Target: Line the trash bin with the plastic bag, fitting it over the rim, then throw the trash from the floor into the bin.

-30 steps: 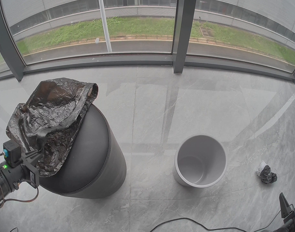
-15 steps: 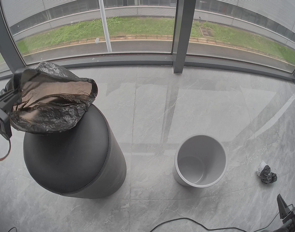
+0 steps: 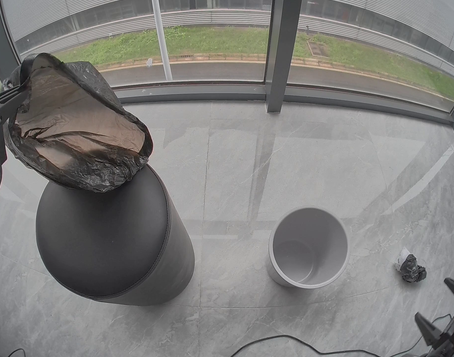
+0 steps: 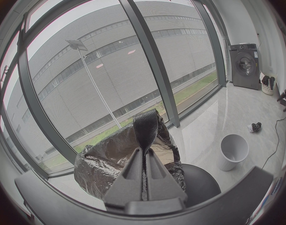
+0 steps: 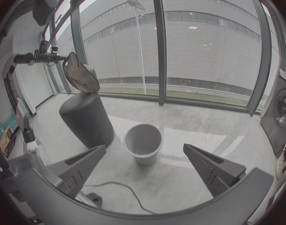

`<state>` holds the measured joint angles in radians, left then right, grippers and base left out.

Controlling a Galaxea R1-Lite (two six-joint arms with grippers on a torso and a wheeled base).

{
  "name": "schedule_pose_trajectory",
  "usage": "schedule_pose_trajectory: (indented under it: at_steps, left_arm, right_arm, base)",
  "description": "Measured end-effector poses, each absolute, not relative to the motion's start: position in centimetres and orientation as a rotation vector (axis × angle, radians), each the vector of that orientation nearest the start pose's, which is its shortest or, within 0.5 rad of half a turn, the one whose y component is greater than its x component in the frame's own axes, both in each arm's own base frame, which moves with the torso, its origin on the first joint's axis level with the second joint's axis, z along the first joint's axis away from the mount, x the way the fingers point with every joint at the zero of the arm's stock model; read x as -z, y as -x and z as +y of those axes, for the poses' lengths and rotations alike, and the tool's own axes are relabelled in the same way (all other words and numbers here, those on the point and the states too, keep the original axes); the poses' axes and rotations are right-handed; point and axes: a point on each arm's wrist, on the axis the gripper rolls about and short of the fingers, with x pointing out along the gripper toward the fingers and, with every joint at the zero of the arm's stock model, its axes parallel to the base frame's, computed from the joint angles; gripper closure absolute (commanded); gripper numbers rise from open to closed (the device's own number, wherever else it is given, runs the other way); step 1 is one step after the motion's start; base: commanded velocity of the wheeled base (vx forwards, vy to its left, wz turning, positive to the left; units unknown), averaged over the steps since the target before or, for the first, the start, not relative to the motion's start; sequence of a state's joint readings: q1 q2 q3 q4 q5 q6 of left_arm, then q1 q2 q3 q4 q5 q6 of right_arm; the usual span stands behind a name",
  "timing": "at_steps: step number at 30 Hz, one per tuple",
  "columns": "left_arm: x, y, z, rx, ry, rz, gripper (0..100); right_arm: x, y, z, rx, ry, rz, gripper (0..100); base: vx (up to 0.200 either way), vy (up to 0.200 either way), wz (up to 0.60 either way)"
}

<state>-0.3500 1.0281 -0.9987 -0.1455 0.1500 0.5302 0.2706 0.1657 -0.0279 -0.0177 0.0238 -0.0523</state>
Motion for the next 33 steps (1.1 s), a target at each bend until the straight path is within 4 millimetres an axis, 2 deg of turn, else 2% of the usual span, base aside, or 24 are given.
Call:
schedule_pose_trajectory:
  at_steps: [4, 7, 13, 19, 22, 23, 24, 29, 33]
  left_arm:
    - [-34.2, -11.9, -4.1, 0.171, -0.499, -0.164, 100]
    - [-34.2, -12.0, -4.2, 0.175, -0.500, -0.161, 100]
    - [-34.2, -12.3, -4.4, 0.185, -0.500, -0.157, 100]
    - [-34.9, -12.6, -4.6, 0.189, -0.496, -0.172, 100]
    - [-35.6, -12.8, -4.8, 0.190, -0.492, -0.189, 100]
    - [-36.1, -12.9, -4.9, 0.190, -0.490, -0.199, 100]
    - [-36.3, -12.9, -4.9, 0.192, -0.490, -0.203, 100]
    - [-37.8, -13.0, -5.3, 0.201, -0.491, -0.242, 100]
    - [-39.0, -13.0, -5.6, 0.210, -0.491, -0.274, 100]
  right_arm:
    - [-12.3, 0.8, -0.1, -0.290, 0.037, -0.015, 0]
    - [-15.7, 0.2, 0.1, -0.306, 0.036, -0.082, 0]
    - [-21.3, -3.1, 1.1, -0.365, 0.065, -0.099, 0]
    - [-26.5, -8.6, 2.9, -0.438, 0.084, -0.092, 0]
    - [-28.5, -12.0, 4.4, -0.483, 0.092, -0.092, 0]
    - [-29.3, -13.7, 5.3, -0.508, 0.094, -0.088, 0]
    - [-29.5, -14.4, 5.6, -0.517, 0.094, -0.088, 0]
    - [-30.6, -20.5, 9.5, -0.608, 0.083, -0.092, 0]
    - [-30.0, -24.9, 13.6, -0.684, 0.051, -0.107, 0]
  base:
    - [0.000, 0.000, 0.00]
    - [0.000, 0.000, 0.00]
    - [0.000, 0.000, 0.00]
    - [0.000, 0.000, 0.00]
    - [0.000, 0.000, 0.00]
    - [0.000, 0.000, 0.00]
    - [0.000, 0.000, 0.00]
    - [0.000, 0.000, 0.00]
    - [0.000, 0.000, 0.00]
